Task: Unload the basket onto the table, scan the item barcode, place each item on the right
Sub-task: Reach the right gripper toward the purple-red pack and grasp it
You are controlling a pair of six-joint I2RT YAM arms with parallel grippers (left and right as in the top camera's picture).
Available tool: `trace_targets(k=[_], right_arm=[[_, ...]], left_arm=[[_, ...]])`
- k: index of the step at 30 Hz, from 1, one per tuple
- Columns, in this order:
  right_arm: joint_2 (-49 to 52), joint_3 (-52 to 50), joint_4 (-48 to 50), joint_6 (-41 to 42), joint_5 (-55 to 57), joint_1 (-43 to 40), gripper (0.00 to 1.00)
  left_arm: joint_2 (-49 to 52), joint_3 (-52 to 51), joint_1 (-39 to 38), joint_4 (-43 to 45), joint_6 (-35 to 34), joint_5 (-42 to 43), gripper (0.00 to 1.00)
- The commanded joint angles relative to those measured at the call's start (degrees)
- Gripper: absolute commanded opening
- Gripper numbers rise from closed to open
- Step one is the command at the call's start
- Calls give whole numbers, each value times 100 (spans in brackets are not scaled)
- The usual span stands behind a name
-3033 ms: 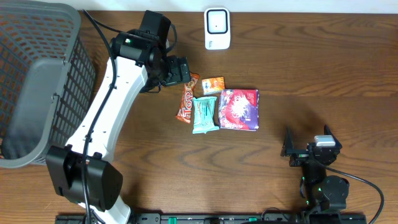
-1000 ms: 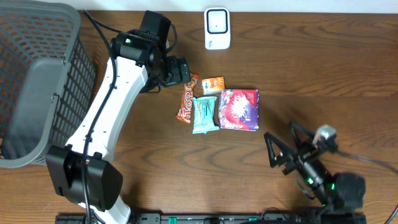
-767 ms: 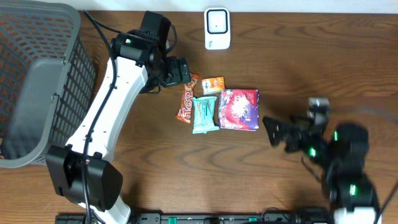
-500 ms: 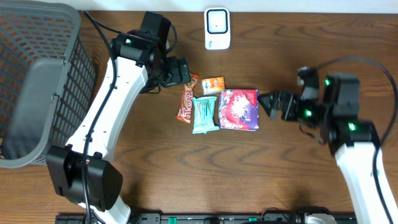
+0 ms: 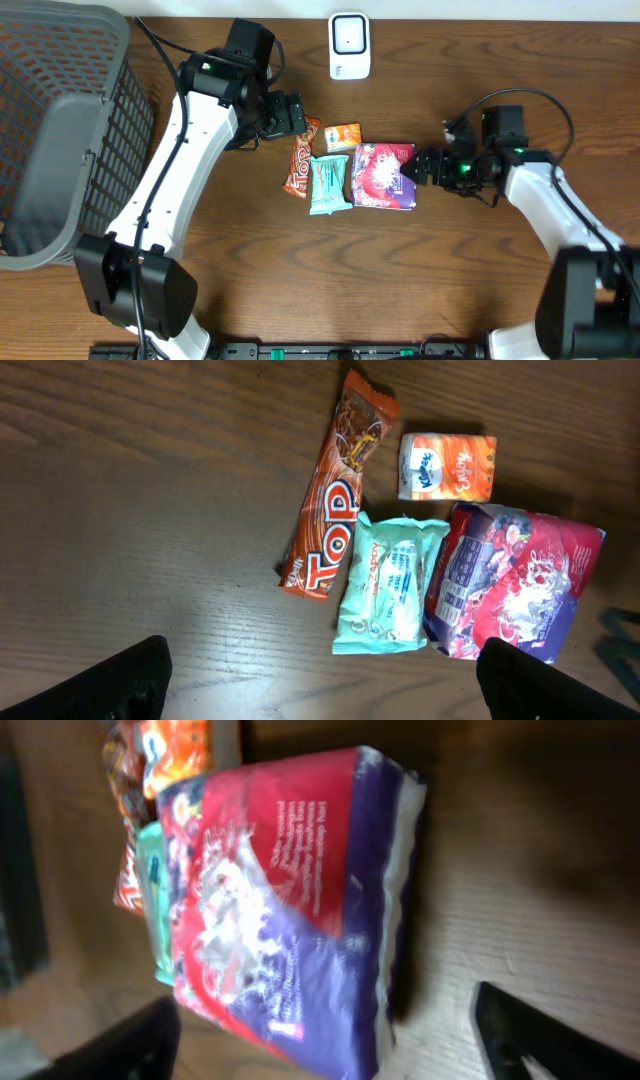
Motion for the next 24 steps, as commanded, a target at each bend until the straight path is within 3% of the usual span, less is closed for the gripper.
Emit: trace_targets(k=[1,4,12,14,16,21,24], right_arm=[[442,74,210,-636,-920,-68,81],[780,74,365,-638,-916,-68,80],[1558,74,726,-612,-942,-68,54],[1552,81,723,-608,-970,-68,39],[1456,122,710,-568,-966,-68,4],[828,450,330,-568,-807,-133,1],[284,732,-103,-573,76,-111,1]], left_arm=[[44,-48,9,-15,96,-74,98],[44,-48,9,-15,94,-72,98],[44,-48,9,-15,94,-72,98],[44,-48,9,-15,94,-72,98],[44,-48,9,-15,94,-72,98],[44,-48,9,-15,94,-74,98],[44,-48,9,-15,94,-72,98]])
